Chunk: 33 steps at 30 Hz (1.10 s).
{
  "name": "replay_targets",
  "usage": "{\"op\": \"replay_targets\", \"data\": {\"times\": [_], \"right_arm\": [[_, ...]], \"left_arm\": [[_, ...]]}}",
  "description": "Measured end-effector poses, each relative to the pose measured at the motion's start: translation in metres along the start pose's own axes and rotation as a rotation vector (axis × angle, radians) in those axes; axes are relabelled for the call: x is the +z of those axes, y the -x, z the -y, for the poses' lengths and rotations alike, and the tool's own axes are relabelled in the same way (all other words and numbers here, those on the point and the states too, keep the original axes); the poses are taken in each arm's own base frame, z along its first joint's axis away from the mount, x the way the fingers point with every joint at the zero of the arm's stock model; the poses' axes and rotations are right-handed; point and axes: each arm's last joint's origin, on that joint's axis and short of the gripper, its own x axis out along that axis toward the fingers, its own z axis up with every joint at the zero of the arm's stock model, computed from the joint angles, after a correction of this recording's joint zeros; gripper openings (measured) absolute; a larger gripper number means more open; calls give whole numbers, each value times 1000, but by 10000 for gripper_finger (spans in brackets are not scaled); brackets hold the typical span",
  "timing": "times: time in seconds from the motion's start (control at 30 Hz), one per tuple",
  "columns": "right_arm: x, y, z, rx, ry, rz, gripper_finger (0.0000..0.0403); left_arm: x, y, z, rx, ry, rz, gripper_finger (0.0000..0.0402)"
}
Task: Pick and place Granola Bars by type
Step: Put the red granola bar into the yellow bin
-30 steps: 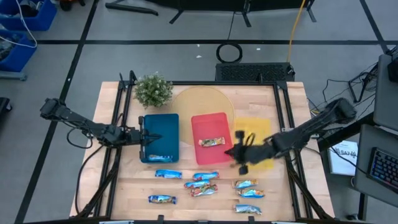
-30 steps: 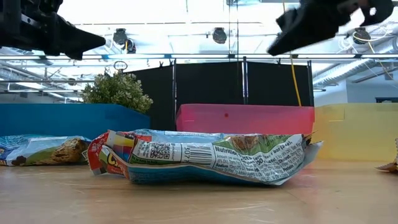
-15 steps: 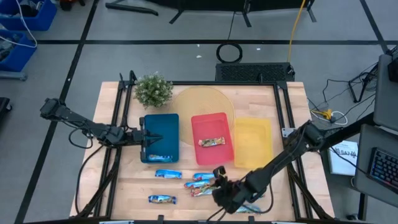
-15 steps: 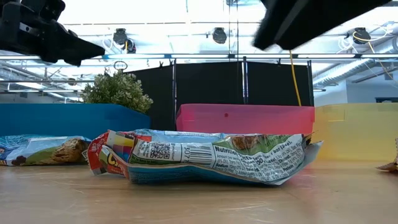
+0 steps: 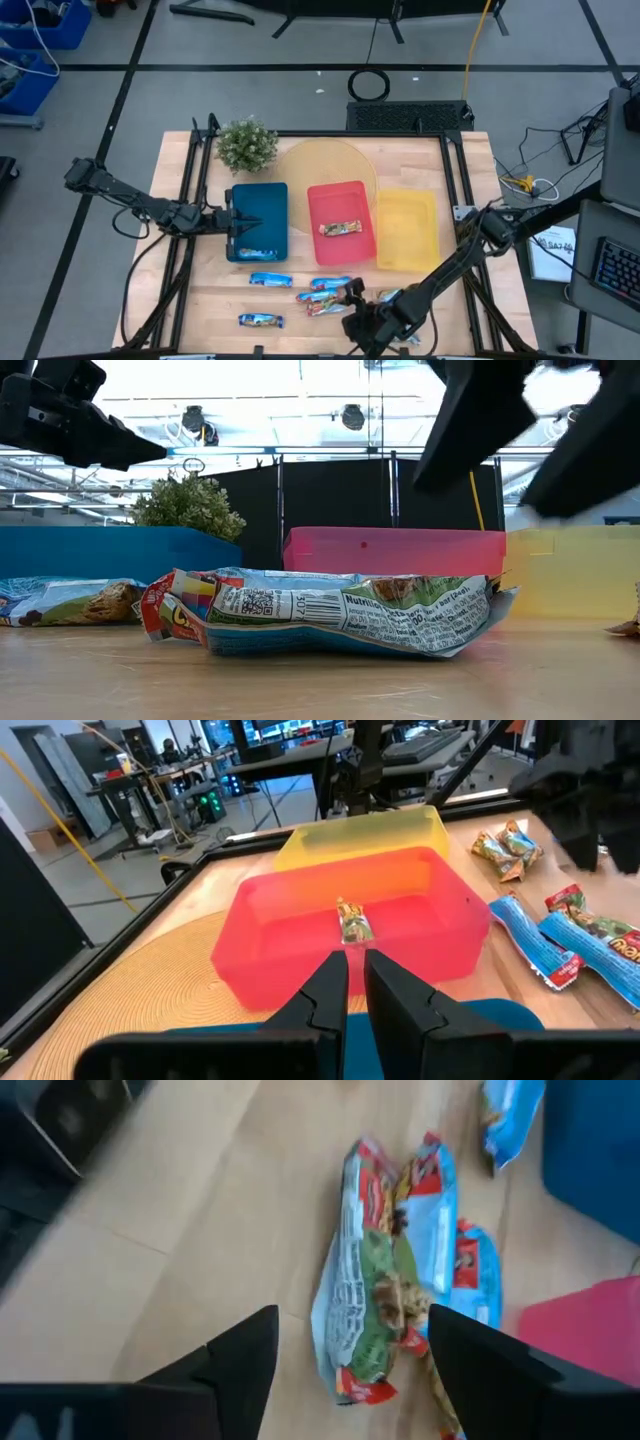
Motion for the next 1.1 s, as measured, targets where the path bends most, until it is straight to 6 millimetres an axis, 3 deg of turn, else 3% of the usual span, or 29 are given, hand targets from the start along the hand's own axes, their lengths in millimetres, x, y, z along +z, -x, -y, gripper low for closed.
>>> {"op": "replay_targets", "data": {"times": [0.27,0.47,0.73,0.83,0.9,1.1], "right_arm": [[-21,-35,-14,-116,152,-80,209],[-21,-38,-13,-126,159,-86,180],[-20,-36,-11,-131,156,-82,66],[-15,-26,-6,-127,147,-64,24],[-8,-13,-1,-122,132,-30,22],[14,48,26,-113,73,72,25]], "left_arm": [[-1,0,0,-1,-7,-8,47],[-2,0,0,-2,-11,-15,47],[-2,0,0,-2,1,-20,47],[-2,0,0,-2,1,-20,47],[-2,0,0,-2,-1,-20,47],[-2,0,0,-2,-3,-20,47]]}}
